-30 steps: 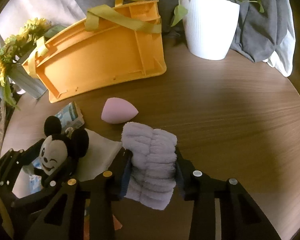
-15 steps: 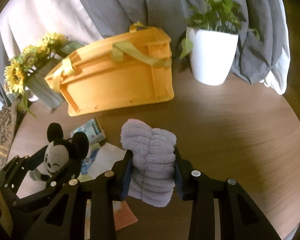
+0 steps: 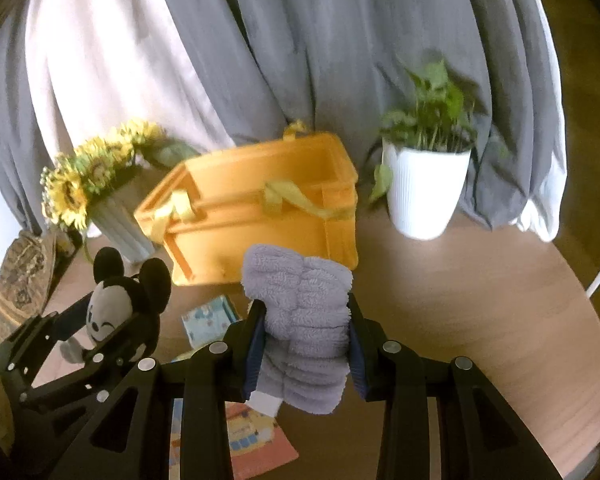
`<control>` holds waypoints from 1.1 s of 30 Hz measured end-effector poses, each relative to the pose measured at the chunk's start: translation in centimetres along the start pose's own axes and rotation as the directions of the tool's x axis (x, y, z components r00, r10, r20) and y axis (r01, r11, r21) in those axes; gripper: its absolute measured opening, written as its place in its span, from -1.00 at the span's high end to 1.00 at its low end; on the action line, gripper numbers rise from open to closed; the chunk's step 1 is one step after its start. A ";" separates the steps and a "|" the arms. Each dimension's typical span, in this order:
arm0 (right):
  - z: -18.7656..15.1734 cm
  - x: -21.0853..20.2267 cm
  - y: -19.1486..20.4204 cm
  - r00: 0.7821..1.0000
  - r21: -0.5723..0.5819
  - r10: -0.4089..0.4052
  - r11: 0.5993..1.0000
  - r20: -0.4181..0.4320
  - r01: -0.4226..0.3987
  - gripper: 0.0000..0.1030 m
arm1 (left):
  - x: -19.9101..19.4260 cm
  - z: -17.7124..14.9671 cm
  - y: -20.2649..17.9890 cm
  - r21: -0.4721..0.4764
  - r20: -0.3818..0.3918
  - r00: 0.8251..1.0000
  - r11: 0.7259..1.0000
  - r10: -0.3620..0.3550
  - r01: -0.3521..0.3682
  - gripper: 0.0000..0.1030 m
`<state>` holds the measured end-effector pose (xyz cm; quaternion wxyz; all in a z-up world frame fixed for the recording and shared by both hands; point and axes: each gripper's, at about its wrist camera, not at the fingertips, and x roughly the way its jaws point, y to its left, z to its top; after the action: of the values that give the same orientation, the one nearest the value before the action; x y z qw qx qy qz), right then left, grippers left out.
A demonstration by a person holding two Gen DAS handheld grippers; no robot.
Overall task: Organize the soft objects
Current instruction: 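Lift the Mickey plush and towel and carry them over the orange crate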
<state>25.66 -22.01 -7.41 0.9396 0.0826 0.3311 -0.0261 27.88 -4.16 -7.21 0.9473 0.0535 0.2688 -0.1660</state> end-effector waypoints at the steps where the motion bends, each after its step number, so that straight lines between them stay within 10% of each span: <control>1: 0.3 -0.4 0.1 1.000 -0.003 0.002 1.000 0.016 -0.002 0.28 | -0.3 0.3 0.0 0.003 0.012 1.000 1.000 0.003 -0.003 -0.11; 33: 9.3 -3.5 1.9 0.968 -0.044 0.072 0.997 0.239 -0.063 0.28 | -2.3 11.4 0.7 0.043 0.239 0.971 0.999 -0.010 -0.001 -0.11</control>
<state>28.85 -21.73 2.20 0.9744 0.0733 0.2126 0.0021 31.88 -4.97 3.67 0.9710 0.0529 0.1494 -0.1791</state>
